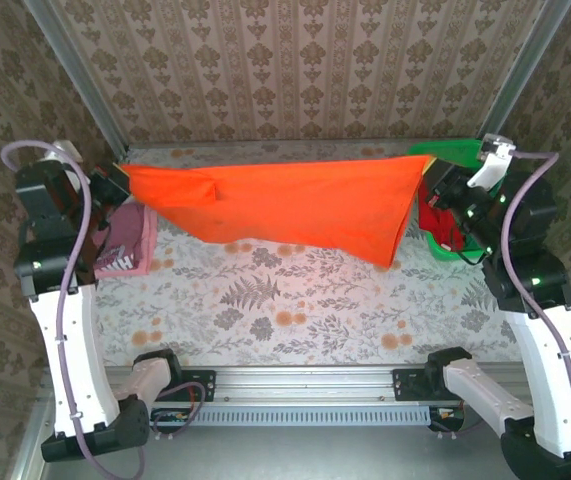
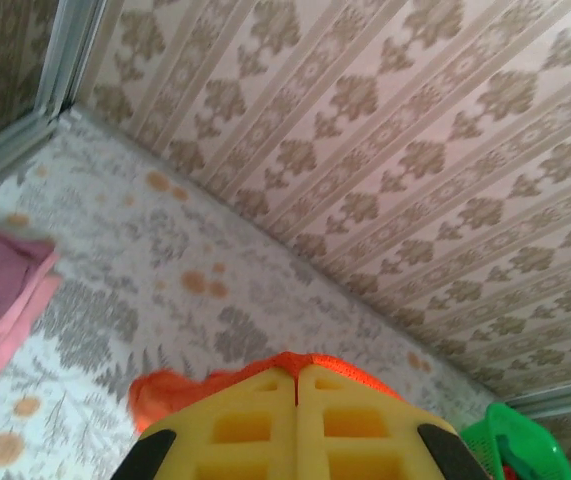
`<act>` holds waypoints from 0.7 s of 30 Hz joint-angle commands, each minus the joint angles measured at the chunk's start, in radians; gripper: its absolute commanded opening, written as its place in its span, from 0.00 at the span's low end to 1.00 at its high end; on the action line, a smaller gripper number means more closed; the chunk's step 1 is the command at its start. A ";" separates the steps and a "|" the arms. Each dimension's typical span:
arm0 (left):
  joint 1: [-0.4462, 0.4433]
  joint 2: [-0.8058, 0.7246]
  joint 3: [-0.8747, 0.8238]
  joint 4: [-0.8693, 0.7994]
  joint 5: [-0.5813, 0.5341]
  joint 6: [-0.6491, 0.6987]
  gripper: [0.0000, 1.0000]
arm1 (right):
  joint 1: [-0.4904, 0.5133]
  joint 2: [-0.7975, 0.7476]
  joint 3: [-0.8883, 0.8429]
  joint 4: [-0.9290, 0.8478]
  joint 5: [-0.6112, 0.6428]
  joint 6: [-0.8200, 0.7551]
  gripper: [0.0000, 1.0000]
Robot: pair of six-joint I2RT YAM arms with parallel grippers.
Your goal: Fold and stack the t-shirts
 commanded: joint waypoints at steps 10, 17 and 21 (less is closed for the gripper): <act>0.009 0.251 0.167 0.123 0.003 0.024 0.00 | -0.058 0.282 0.153 0.070 0.042 -0.082 0.00; -0.044 0.455 0.181 0.284 -0.089 0.052 0.00 | -0.099 0.572 0.225 0.237 0.015 -0.039 0.00; -0.048 0.651 0.420 0.271 -0.046 0.042 0.00 | -0.125 0.755 0.433 0.250 -0.034 -0.014 0.00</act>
